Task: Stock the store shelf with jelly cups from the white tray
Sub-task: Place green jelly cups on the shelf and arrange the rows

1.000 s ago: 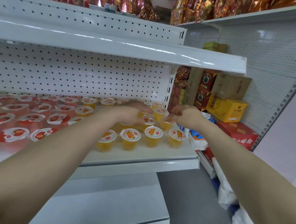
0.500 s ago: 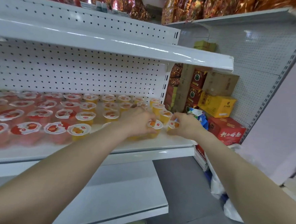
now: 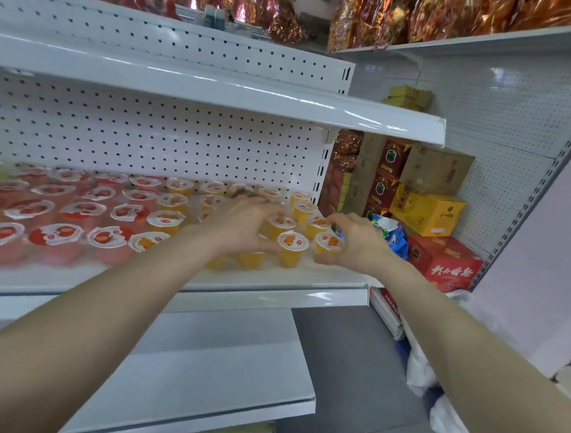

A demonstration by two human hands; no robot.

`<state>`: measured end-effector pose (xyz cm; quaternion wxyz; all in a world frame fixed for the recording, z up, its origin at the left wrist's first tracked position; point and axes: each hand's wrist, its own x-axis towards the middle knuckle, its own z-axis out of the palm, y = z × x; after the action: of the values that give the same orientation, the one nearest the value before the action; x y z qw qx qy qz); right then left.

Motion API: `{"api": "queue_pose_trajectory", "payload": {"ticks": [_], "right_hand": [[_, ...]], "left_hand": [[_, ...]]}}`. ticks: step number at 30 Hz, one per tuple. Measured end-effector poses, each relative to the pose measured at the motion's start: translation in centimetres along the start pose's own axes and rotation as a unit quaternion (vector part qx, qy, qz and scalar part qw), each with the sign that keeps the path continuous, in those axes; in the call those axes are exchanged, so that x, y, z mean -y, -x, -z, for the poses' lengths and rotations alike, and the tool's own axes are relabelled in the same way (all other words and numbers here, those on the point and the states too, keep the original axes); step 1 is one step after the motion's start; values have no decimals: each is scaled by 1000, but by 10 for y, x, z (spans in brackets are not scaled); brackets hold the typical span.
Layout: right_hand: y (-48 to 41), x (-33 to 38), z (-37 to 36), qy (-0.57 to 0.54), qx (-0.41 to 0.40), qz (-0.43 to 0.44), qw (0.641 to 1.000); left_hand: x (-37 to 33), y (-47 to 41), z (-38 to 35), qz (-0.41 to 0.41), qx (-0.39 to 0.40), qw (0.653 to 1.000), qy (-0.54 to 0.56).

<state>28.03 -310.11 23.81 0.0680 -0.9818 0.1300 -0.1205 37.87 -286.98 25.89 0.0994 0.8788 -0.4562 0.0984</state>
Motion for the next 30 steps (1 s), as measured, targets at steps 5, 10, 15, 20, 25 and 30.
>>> {"api": "queue_pose_trajectory", "payload": {"ticks": [5, 10, 15, 20, 25, 30], "right_hand": [[1, 18, 1, -30, -2, 92, 995], [-4, 43, -9, -24, -26, 102, 994], [-5, 52, -15, 12, -35, 99, 994], [-3, 58, -18, 12, -58, 87, 994], [-2, 60, -19, 17, -70, 87, 994], [-2, 56, -25, 19, -91, 86, 992]], "left_hand": [[22, 23, 5, 39, 9, 999, -32], [24, 26, -8, 50, 4, 996, -68], [26, 25, -23, 72, -15, 994, -77], [31, 25, -29, 64, -40, 995, -58], [35, 24, -29, 61, -39, 997, -38], [35, 28, -31, 71, -38, 996, -26]]}}
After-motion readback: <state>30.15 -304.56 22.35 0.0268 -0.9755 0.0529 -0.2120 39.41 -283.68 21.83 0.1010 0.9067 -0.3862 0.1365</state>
